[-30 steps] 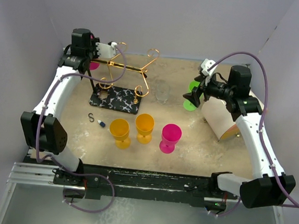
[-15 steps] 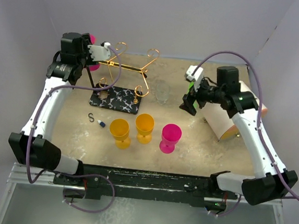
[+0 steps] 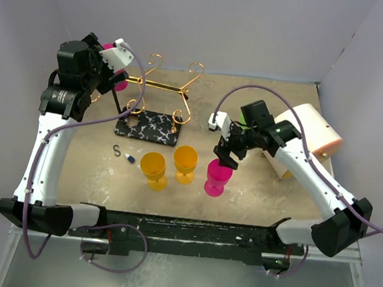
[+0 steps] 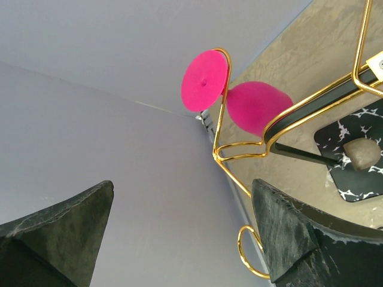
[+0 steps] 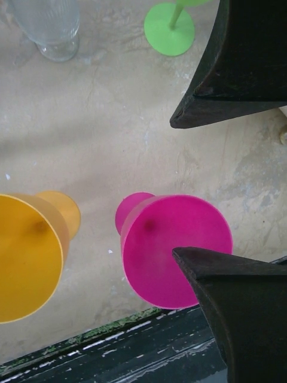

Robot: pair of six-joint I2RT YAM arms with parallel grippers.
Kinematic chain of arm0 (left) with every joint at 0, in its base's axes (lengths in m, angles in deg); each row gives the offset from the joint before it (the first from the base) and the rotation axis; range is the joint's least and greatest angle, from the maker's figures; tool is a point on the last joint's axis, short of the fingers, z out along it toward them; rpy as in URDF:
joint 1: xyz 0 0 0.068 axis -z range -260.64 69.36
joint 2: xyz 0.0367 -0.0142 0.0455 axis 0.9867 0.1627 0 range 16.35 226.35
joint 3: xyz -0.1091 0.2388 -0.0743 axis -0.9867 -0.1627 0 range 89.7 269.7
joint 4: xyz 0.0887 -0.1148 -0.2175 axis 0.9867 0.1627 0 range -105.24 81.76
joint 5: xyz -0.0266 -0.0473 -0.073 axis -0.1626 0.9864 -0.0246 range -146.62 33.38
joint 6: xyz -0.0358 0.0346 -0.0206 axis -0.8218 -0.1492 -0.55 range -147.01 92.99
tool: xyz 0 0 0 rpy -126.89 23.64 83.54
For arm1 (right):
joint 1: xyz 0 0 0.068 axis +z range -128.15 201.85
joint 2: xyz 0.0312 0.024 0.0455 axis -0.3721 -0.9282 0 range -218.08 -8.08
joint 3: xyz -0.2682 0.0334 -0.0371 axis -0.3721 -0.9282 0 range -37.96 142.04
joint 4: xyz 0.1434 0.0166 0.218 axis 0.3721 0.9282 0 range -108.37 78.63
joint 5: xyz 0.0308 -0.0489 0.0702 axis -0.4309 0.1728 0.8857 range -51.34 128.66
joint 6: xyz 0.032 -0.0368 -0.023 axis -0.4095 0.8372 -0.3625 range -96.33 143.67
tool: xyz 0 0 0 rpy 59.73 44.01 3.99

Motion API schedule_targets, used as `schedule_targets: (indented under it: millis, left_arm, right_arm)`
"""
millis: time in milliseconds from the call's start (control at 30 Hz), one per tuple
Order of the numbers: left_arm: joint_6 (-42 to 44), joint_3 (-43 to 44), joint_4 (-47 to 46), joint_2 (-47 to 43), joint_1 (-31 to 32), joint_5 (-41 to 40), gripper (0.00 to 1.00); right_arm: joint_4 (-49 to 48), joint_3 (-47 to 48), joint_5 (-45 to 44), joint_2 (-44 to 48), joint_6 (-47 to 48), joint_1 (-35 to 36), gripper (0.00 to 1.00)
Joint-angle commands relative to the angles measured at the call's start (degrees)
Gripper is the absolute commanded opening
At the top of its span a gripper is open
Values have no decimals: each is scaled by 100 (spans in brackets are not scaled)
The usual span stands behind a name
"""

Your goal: Place the wine glass upside down on the wine glass rack

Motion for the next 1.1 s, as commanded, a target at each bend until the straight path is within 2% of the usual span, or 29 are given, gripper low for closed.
schedule_targets:
  millis: [0,333,467,600,700,1067]
  left_arm:
    - [-592,136,-57,-47,-15,115,99]
    - [-711,139,-20,-118,-15,231,99]
    - [-765,141,-4,-130,-15,308,99]
    - [-919,150,-49,-145,-15,374,99]
    - [-1028,167,-95,-140,-15,378,99]
    - [-1304,270,-352,-195,-16,413,99]
  right_arm:
    - [36,-144,-316,-132,25,226,81]
    - [-95,-298,-611,-416,-92,353,55]
    - [-34,-311,-598,-439,-52,363,37]
    - [-19,-333,-640,-365,17,368,14]
    - [111,-297,-670,-228,131,364,0]
    - [177,-180,-1487,707,372,102,0]
